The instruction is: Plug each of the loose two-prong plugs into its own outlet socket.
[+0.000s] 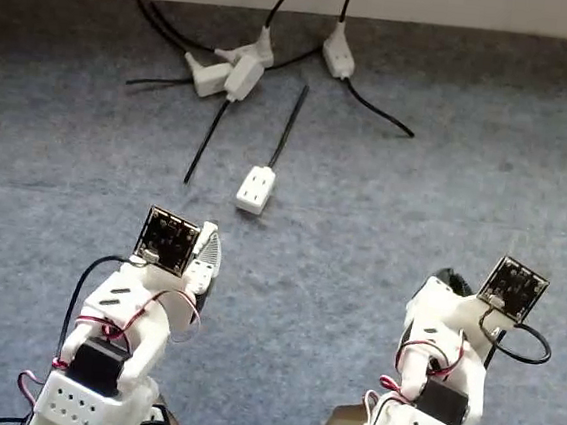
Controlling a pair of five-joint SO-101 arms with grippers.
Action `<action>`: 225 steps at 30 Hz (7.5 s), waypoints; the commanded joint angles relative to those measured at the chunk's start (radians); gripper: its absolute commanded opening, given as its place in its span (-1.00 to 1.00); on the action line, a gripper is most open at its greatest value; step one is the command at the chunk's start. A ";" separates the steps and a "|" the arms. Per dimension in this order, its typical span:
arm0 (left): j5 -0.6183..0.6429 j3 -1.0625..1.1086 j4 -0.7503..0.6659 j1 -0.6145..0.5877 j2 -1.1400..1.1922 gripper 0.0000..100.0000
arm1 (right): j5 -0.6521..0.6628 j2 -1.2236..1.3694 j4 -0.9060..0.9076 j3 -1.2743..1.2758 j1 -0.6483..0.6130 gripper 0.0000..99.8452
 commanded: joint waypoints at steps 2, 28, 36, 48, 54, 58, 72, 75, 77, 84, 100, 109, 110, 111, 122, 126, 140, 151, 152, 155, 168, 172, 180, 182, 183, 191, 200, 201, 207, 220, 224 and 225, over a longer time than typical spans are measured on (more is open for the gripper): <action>-0.038 -0.128 0.061 -0.067 0.005 -0.99 | 0.009 0.007 -0.018 0.041 0.027 -0.90; -0.293 -1.971 0.881 -0.137 1.790 -0.99 | 0.054 0.005 -0.064 0.085 0.007 -0.90; -0.494 -2.227 0.924 -0.045 2.121 -0.99 | 0.055 -0.001 -0.064 0.102 -0.013 -0.90; -0.875 -2.226 0.825 0.041 2.160 -0.99 | 0.055 -0.001 -0.064 0.104 -0.013 -0.90; -1.186 -2.146 0.825 0.039 2.161 -0.99 | 0.055 -0.001 -0.064 0.104 -0.013 -0.90; -1.329 -2.049 0.822 0.048 2.161 -0.99 | 0.057 -0.001 -0.064 0.104 -0.013 -0.90; -1.536 -1.933 0.671 0.056 2.161 -0.99 | 0.057 -0.001 -0.065 0.104 -0.015 -0.90; -1.544 -1.933 0.632 0.051 2.169 -0.99 | 0.057 -0.001 -0.067 0.104 -0.015 -0.90; -1.544 -1.943 0.614 0.050 2.198 -0.99 | 0.057 -0.001 -0.067 0.104 -0.015 -0.90; -1.583 -1.945 0.597 0.048 2.298 -0.99 | 0.057 -0.001 -0.067 0.104 -0.015 -0.90; -1.643 -2.032 0.638 -0.022 2.308 -0.99 | 0.057 -0.001 -0.068 0.102 -0.015 -0.90; -1.637 -2.035 0.726 0.035 2.308 -0.99 | 0.057 -0.001 -0.068 0.101 -0.015 -0.90; -1.637 -2.035 0.726 0.038 2.308 -0.99 | 0.057 -0.001 -0.068 0.101 -0.015 -0.90; -1.637 -2.035 0.726 0.041 2.308 -0.99 | 0.057 -0.001 -0.068 0.101 -0.015 -0.90; -1.637 -2.034 0.655 0.067 2.310 -0.99 | 0.057 -0.001 -0.068 0.101 -0.013 -0.90; -1.639 -2.040 0.609 0.038 2.345 -0.99 | 0.057 -0.001 -0.068 0.101 -0.013 -0.90; -1.640 -2.074 0.632 0.016 2.397 -0.99 | 0.057 -0.001 -0.068 0.099 -0.013 -0.90; -1.642 -2.333 0.801 0.019 2.327 -0.99 | 0.057 -0.001 -0.068 0.099 -0.013 -0.90; -1.642 -2.341 0.801 0.021 2.338 -0.99 | 0.057 -0.001 -0.068 0.099 -0.013 -0.90; -1.642 -2.365 0.792 0.022 2.393 -0.99 | 0.057 -0.001 -0.068 0.099 -0.013 -0.90; -1.642 -2.548 0.870 0.004 2.609 -0.99 | 0.055 -0.001 -0.099 0.105 -0.015 -0.90; -1.642 -2.554 0.914 -0.001 2.606 -0.99 | 0.055 -0.001 -0.099 0.105 -0.015 -0.90; -1.642 -2.529 0.918 -0.012 2.612 -0.99 | 0.055 -0.001 -0.099 0.105 -0.015 -0.90; -1.642 -2.529 0.918 -0.013 2.614 -0.99 | 0.055 -0.001 -0.099 0.105 -0.015 -0.90; -1.642 -2.526 0.916 -0.013 2.615 -0.99 | 0.055 -0.001 -0.099 0.105 -0.015 -0.90; -1.643 -2.488 0.908 0.002 2.714 -0.99 | 0.055 -0.001 -0.099 0.105 -0.013 -0.90; -1.643 -2.488 0.856 0.007 2.821 -0.99 | 0.055 -0.001 -0.099 0.105 -0.012 -0.90; -1.643 -2.488 0.829 0.004 2.842 -0.99 | 0.055 -0.001 -0.099 0.105 -0.010 -0.90; -1.643 -2.488 0.760 0.007 2.947 -0.99 | 0.055 -0.001 -0.099 0.105 -0.010 -0.90; -1.634 -2.522 0.913 0.077 2.988 -0.99 | 0.055 -0.001 -0.099 0.105 -0.010 -0.90; -1.628 -2.526 0.911 0.077 2.976 -0.99 | 0.055 -0.001 -0.099 0.105 -0.010 -0.90; -1.600 -2.526 0.911 0.082 2.957 -0.99 | 0.055 -0.001 -0.099 0.105 -0.010 -0.90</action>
